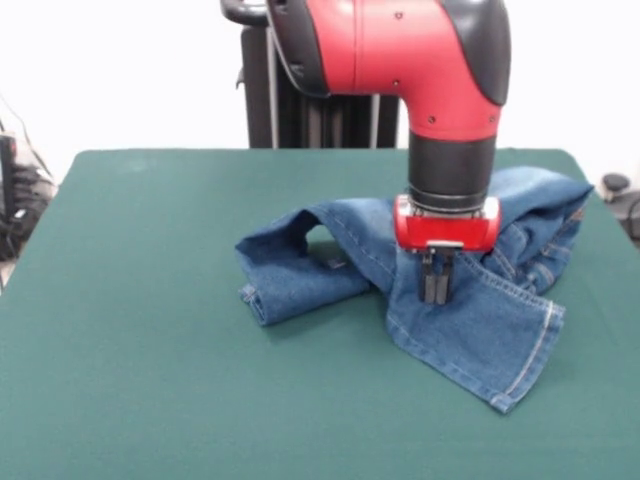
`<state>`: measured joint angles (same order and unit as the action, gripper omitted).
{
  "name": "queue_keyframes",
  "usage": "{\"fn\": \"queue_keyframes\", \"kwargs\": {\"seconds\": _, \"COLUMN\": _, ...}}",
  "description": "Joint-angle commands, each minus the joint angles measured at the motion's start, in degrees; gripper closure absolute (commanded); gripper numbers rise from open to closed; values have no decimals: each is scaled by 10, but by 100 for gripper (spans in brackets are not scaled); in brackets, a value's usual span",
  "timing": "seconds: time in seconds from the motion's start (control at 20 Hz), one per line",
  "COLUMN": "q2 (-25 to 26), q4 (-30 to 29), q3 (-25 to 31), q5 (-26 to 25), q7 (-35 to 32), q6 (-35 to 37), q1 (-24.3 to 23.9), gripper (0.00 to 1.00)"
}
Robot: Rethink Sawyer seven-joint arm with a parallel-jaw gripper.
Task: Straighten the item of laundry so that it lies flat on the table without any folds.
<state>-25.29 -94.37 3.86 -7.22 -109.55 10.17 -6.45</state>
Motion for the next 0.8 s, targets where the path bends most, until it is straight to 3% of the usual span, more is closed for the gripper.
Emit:
{"fn": "queue_keyframes", "kwargs": {"seconds": 0.05, "q2": 47, "q4": -54, "q3": 101, "q5": -42, "q7": -40, "q6": -72, "q1": -48, "gripper": 100}}
{"fn": "queue_keyframes", "kwargs": {"seconds": 0.2, "q2": 66, "q4": -55, "q3": 114, "q5": -66, "q7": -83, "q6": -192, "q1": -61, "gripper": 100}}
{"fn": "queue_keyframes", "kwargs": {"seconds": 0.35, "q2": 57, "q4": -40, "q3": 20, "q5": -56, "q7": -124, "q6": -352, "q1": 6, "gripper": 100}}
{"fn": "queue_keyframes", "kwargs": {"seconds": 0.4, "q2": 57, "q4": -42, "q3": -22, "q5": -27, "q7": -128, "q6": -432, "q1": 35, "gripper": 100}}
{"fn": "queue_keyframes", "kwargs": {"seconds": 0.5, "q2": 53, "q4": -48, "q3": -62, "q5": 15, "q7": -112, "q6": -524, "q1": 57, "gripper": 100}}
{"fn": "queue_keyframes", "kwargs": {"seconds": 0.8, "q2": 52, "q4": -62, "q3": -95, "q5": 82, "q7": -81, "q6": -670, "q1": 74, "gripper": 100}}
